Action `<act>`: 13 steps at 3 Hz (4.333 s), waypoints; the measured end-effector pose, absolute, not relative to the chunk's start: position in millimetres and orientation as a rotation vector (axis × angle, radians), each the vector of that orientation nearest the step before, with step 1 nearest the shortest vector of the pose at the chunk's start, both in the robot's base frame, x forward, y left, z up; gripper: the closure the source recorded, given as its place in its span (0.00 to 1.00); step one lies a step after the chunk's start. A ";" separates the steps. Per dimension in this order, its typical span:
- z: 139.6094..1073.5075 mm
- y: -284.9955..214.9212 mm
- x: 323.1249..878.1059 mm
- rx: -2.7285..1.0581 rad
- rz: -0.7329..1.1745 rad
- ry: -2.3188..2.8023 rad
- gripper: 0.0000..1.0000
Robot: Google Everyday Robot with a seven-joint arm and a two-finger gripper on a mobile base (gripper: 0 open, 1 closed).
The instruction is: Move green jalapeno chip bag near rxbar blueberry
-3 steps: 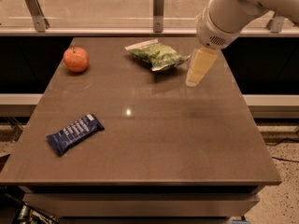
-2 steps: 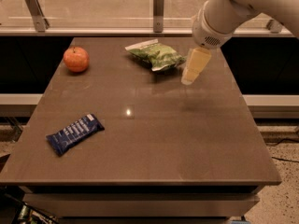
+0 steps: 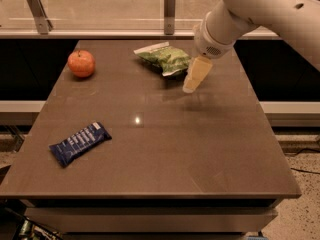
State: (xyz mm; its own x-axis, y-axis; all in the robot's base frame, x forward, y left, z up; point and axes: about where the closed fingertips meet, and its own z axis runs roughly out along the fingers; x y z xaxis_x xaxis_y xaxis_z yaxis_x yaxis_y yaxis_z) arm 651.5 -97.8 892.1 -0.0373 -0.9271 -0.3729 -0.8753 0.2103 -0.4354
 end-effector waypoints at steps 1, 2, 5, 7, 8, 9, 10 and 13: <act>879.2 -84.2 663.3 -1.666 -0.081 1.886 0.00; 867.0 -70.6 674.6 -1.668 -0.048 1.860 0.00; 851.5 -75.1 694.4 -1.761 -0.070 1.764 0.00; 847.8 -72.1 694.4 -1.772 -0.066 1.759 0.41; 846.1 -70.7 694.3 -1.775 -0.063 1.759 0.64; 844.5 -69.3 694.2 -1.779 -0.060 1.759 0.87; 842.8 -67.8 694.0 -1.782 -0.056 1.758 1.00; 881.0 -53.0 679.6 -1.847 -0.078 1.698 1.00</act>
Offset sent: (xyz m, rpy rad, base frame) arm 0.0289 0.0308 -0.0276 0.0689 -0.0080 0.0468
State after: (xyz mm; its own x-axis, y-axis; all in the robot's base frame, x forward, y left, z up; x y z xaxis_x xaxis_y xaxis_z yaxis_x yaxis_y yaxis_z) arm 679.6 -53.0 881.0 0.1715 -0.9178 -0.3581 -0.8813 0.0195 -0.4721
